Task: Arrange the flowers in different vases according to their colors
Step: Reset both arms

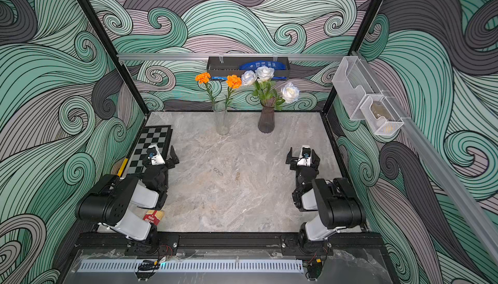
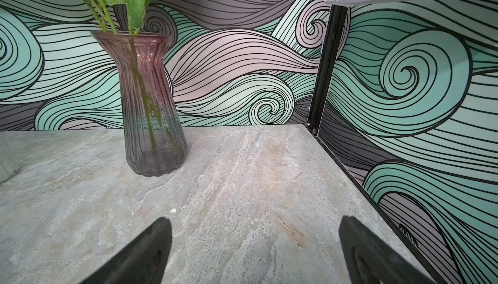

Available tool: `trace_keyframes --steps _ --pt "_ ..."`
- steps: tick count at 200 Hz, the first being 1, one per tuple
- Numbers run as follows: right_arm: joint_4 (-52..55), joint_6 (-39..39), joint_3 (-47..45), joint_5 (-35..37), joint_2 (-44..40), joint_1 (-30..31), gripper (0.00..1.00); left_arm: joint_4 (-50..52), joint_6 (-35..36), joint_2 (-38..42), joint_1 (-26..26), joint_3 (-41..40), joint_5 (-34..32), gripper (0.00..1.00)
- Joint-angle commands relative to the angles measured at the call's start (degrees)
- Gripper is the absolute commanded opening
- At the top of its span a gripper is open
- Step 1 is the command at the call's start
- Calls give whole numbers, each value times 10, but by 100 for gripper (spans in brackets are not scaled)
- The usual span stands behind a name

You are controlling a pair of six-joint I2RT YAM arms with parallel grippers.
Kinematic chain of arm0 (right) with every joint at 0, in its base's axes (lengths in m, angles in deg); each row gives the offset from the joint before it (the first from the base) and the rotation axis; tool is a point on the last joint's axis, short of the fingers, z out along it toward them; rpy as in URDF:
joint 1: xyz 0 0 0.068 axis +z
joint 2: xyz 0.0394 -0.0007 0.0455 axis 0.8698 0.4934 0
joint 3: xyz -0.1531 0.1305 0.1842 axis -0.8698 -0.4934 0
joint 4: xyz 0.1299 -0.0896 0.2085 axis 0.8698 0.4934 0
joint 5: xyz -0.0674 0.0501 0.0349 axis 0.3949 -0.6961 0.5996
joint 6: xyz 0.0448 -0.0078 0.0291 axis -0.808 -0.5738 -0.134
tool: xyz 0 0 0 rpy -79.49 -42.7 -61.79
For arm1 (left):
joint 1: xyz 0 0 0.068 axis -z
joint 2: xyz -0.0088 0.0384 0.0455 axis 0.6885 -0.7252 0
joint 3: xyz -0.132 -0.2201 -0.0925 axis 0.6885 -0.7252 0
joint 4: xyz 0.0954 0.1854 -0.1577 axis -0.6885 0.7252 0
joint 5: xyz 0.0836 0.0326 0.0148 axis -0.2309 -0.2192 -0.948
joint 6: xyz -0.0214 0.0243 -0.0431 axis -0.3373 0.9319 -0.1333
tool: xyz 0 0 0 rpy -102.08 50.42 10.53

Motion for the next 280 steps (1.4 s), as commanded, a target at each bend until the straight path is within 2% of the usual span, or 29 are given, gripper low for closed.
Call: trace_keyframes --steps 1,280 --pt "1 -7 7 -6 -1 -4 100 -4 -3 -5 2 -2 9 99" --pt "20 -9 17 -24 0 -11 100 -6 -2 -6 4 -3 7 99"
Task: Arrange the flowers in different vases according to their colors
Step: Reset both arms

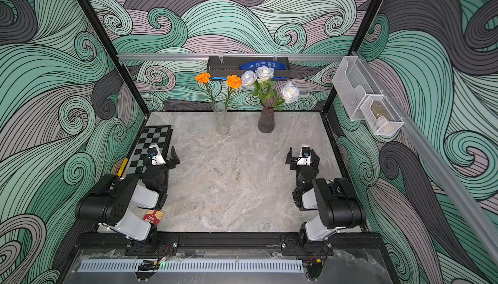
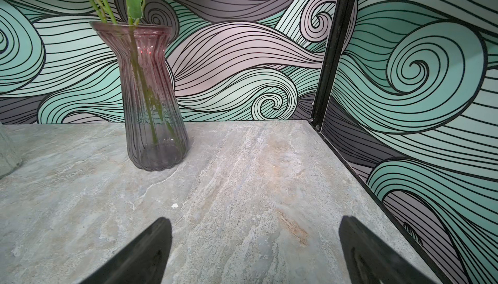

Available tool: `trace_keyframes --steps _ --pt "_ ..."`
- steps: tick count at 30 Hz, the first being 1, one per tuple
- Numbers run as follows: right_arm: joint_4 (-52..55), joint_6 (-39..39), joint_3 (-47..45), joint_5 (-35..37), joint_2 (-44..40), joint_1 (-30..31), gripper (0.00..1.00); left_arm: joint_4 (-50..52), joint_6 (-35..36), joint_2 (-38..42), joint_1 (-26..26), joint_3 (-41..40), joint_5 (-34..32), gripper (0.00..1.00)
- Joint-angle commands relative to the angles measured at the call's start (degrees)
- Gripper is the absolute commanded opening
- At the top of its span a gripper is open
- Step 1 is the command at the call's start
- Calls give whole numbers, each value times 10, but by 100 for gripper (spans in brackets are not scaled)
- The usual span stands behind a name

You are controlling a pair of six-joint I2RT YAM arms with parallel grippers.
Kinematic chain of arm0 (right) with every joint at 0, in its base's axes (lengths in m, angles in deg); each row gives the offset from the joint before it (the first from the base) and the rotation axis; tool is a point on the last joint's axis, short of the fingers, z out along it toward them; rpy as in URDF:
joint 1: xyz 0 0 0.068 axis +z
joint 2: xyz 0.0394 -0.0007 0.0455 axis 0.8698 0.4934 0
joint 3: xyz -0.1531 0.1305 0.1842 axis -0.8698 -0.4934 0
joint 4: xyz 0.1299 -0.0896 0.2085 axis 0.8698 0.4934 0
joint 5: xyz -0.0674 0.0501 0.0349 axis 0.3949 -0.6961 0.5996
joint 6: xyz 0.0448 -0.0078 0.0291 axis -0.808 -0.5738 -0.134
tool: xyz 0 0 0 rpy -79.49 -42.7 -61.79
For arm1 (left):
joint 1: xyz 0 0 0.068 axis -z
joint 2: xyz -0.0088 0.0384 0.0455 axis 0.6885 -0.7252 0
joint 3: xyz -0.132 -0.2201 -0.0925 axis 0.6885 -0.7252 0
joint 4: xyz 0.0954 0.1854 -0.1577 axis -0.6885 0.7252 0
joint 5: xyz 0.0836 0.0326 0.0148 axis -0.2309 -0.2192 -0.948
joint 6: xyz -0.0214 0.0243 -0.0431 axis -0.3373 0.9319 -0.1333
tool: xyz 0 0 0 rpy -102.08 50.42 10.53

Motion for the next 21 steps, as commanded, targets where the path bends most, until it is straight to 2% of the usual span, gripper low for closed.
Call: trace_keyframes --steps 1,21 --pt "1 -8 10 -10 0 -4 100 -5 -2 -5 2 -2 4 99" --pt "9 -6 12 -49 -3 -15 100 -5 -2 -5 2 -2 5 99"
